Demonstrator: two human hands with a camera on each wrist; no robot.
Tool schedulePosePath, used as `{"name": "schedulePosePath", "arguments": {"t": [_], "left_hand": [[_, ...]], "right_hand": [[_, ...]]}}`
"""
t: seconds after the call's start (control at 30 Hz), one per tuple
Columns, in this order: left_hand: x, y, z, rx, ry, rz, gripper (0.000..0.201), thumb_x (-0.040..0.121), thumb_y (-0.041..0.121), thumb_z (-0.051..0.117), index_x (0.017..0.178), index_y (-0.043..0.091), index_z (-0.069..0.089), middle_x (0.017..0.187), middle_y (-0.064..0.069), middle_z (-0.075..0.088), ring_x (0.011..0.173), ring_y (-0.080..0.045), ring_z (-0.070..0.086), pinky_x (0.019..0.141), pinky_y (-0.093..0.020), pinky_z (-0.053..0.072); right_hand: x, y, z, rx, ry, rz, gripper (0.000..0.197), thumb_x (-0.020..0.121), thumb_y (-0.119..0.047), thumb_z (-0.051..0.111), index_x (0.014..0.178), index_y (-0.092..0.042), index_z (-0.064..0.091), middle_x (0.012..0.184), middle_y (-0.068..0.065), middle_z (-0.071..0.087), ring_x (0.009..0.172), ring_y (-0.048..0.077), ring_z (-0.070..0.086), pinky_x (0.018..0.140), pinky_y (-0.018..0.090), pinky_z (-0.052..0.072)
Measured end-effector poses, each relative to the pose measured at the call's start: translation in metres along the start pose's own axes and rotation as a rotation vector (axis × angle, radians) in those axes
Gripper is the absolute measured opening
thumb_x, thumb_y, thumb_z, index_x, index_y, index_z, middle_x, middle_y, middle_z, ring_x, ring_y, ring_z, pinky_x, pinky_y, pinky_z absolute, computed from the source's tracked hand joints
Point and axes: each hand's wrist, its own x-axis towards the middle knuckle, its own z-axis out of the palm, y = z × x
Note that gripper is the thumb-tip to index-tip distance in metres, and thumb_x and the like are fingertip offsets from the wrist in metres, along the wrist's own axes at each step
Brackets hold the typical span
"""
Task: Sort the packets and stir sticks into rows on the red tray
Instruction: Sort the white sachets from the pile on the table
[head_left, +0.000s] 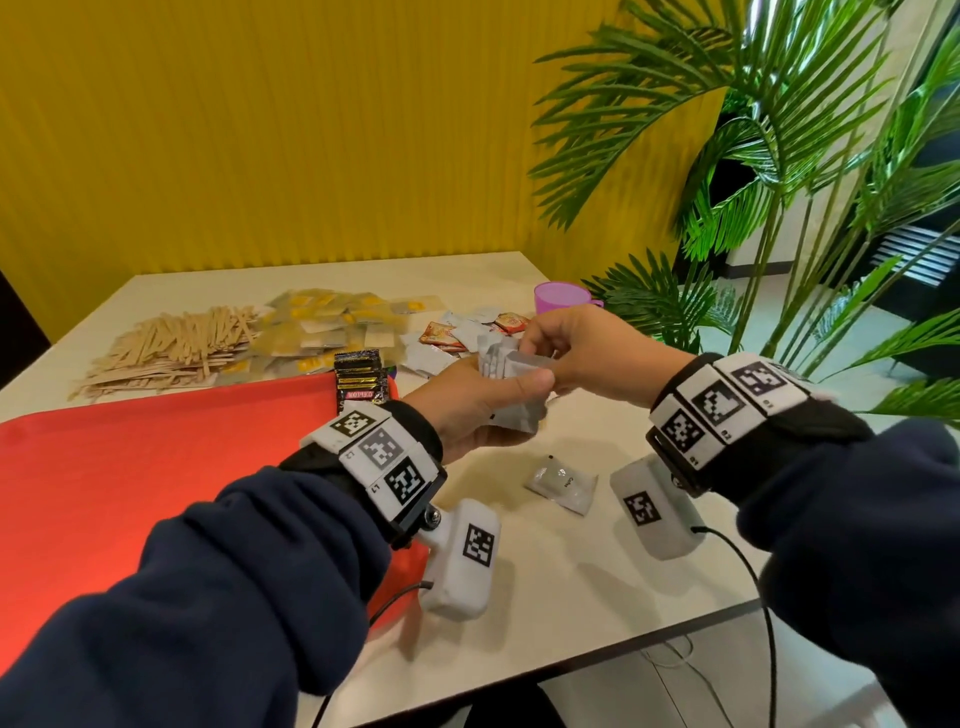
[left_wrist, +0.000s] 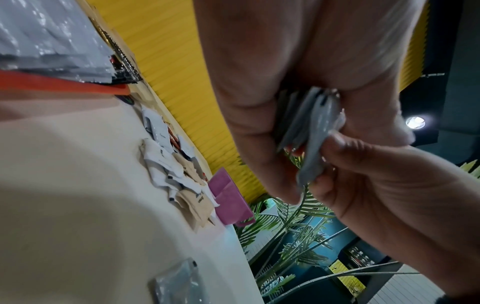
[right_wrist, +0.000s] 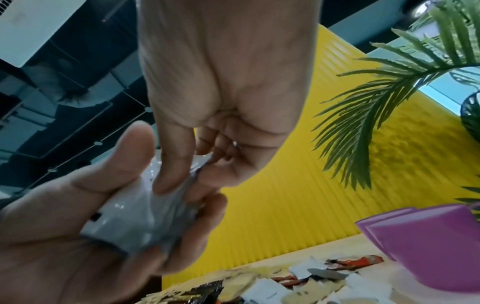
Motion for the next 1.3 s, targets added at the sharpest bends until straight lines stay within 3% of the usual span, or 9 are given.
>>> {"name": "schedulePosePath", "arguments": {"t": [0.17,0.3,0.47,0.57,0.67,0.8,1.07,1.17,1.3], "left_hand": [[-0.003,0.001,-0.005,-0.025,0.086,-0.035,0.012,0.088,0.014,0.061,0.1,0.013,0.06,0.079,-0.003,0.066,0.067,-0.011,0.064,0.052,-0.019,0.054],[-0.004,-0.001,-0.009,-0.007,0.172,-0.019,0.005,0.087,0.014,0.063,0.091,0.012,0.06,0.081,-0.004,0.061,0.072,-0.013,0.06,0.049,-0.017,0.051],[-0.005,0.002,-0.009,-0.017,0.166,-0.017,0.011,0.083,0.021,0.067,0.088,0.012,0.062,0.081,-0.002,0.061,0.074,-0.012,0.06,0.057,-0.018,0.054],[-0.004,0.003,-0.007,-0.054,0.138,-0.013,0.012,0.083,0.019,0.066,0.085,0.009,0.061,0.074,-0.003,0.06,0.069,-0.013,0.059,0.059,-0.018,0.054],[-0.005,0.004,-0.008,-0.089,0.119,-0.009,0.01,0.082,0.015,0.066,0.087,0.009,0.06,0.072,-0.004,0.059,0.07,-0.014,0.058,0.062,-0.016,0.054],[-0.006,0.004,-0.013,-0.071,0.116,-0.008,0.01,0.081,0.017,0.066,0.086,0.01,0.06,0.073,-0.002,0.059,0.072,-0.013,0.059,0.065,-0.017,0.055],[-0.01,0.002,-0.02,0.08,-0.008,-0.056,0.033,0.068,0.025,0.07,0.099,0.018,0.06,0.087,0.001,0.061,0.085,-0.013,0.058,0.072,-0.03,0.052],[-0.013,0.002,-0.018,0.11,-0.059,-0.082,0.025,0.077,0.015,0.069,0.1,0.02,0.062,0.086,0.001,0.061,0.084,-0.014,0.058,0.069,-0.029,0.054],[-0.018,0.008,-0.023,0.088,-0.047,-0.07,0.014,0.081,0.006,0.066,0.09,0.016,0.062,0.078,-0.001,0.062,0.076,-0.013,0.062,0.056,-0.015,0.052]], "right_hand": [[0.002,0.011,0.01,-0.15,0.042,0.11,0.026,0.076,-0.023,0.075,0.079,-0.019,0.05,0.066,-0.001,0.057,0.051,0.008,0.055,0.049,0.022,0.046],[-0.008,0.022,0.018,-0.486,-0.311,0.41,0.046,0.083,-0.05,0.061,0.099,-0.007,0.057,0.073,-0.002,0.057,0.06,0.011,0.056,0.056,0.022,0.044],[-0.012,0.035,0.034,-0.781,-0.498,0.49,0.037,0.087,-0.043,0.058,0.063,-0.016,0.05,0.063,-0.004,0.05,0.056,0.009,0.045,0.056,0.021,0.036],[-0.01,0.038,0.037,-0.784,-0.508,0.518,0.038,0.082,-0.041,0.066,0.061,-0.016,0.047,0.06,-0.004,0.05,0.055,0.01,0.046,0.066,0.025,0.041],[-0.009,0.04,0.039,-0.737,-0.521,0.493,0.03,0.081,-0.032,0.07,0.067,-0.014,0.051,0.058,-0.005,0.053,0.052,0.009,0.049,0.056,0.022,0.042],[-0.007,0.031,0.034,-0.61,-0.449,0.388,0.024,0.082,-0.014,0.066,0.105,-0.014,0.06,0.072,-0.001,0.059,0.058,0.012,0.055,0.053,0.019,0.046],[-0.004,-0.01,0.009,-0.308,-0.177,0.036,0.013,0.082,-0.011,0.067,0.076,-0.023,0.067,0.072,-0.001,0.06,0.06,0.003,0.05,0.054,0.015,0.037],[-0.001,-0.019,0.012,-0.37,-0.102,-0.063,0.02,0.082,-0.013,0.065,0.064,-0.02,0.06,0.074,0.014,0.062,0.062,0.015,0.047,0.055,0.028,0.036],[0.001,-0.022,0.021,-0.277,0.099,-0.14,0.032,0.074,-0.011,0.07,0.068,-0.029,0.044,0.072,-0.005,0.05,0.071,0.017,0.048,0.06,0.03,0.038]]}}
